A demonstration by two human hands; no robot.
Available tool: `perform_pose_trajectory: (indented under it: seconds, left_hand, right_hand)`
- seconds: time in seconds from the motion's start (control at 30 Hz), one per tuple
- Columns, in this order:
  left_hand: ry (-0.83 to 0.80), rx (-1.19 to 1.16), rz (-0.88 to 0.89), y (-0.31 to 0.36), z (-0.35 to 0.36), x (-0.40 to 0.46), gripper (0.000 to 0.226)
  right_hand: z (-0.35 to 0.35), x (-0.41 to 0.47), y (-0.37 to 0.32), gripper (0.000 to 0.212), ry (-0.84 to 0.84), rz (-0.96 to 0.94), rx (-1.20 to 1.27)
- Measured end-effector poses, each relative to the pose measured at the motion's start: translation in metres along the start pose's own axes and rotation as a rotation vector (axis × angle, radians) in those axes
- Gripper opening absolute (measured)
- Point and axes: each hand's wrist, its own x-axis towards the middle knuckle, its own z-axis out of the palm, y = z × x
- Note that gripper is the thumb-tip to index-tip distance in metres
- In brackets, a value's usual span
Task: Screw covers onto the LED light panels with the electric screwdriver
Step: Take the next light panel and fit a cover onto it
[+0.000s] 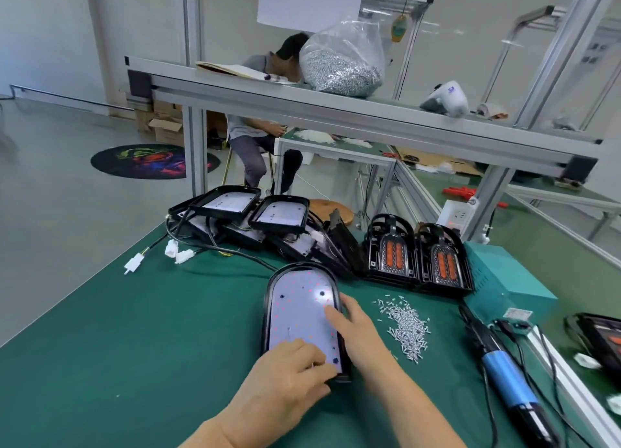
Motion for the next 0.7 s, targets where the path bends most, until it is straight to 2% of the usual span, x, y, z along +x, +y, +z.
perform_pose_trajectory:
  seconds: [0.07,0.17,0.2,0.3,0.43,0.53,0.63,0.7]
  left_hand:
    - [0.036,-0.132,-0.114,0.000,-0.001,-0.003,0.018]
    - [0.208,-0.311,-0.500,-0.012,-0.007,-0.003,0.016]
    - [0.244,-0.308,-0.629,-0.019,-0.010,-0.004,0.010]
    - [0.211,-0.168,-0.866,-0.049,-0.014,-0.003,0.031]
    - [0.018,0.044,-0.925,-0.091,-0.020,0.010,0.055]
    - [-0.213,0.237,-0.896,-0.113,-0.017,0.026,0.068]
    - [-0.412,0.238,-0.926,-0.121,-0.009,0.030,0.059]
    - [-0.421,0.161,-0.946,-0.118,-0.003,0.026,0.053]
  right_hand:
    - [-0.005,-0.004,0.000,0.024,0.027,-0.018,-0.071]
    - [-0.020,-0.008,0.000,0.026,-0.015,0.025,-0.148]
    - [-0.026,-0.009,0.000,0.023,-0.042,0.040,-0.181]
    - [-0.040,-0.009,0.005,0.015,-0.080,0.090,-0.297]
    - [-0.043,-0.007,0.007,0.017,-0.074,0.119,-0.410]
    - [-0.040,-0.006,-0.001,0.017,-0.147,0.112,-0.489]
    - [-0.035,-0.004,-0.006,0.018,-0.160,0.101,-0.568]
    - [-0.035,-0.004,-0.007,0.023,-0.118,0.094,-0.602]
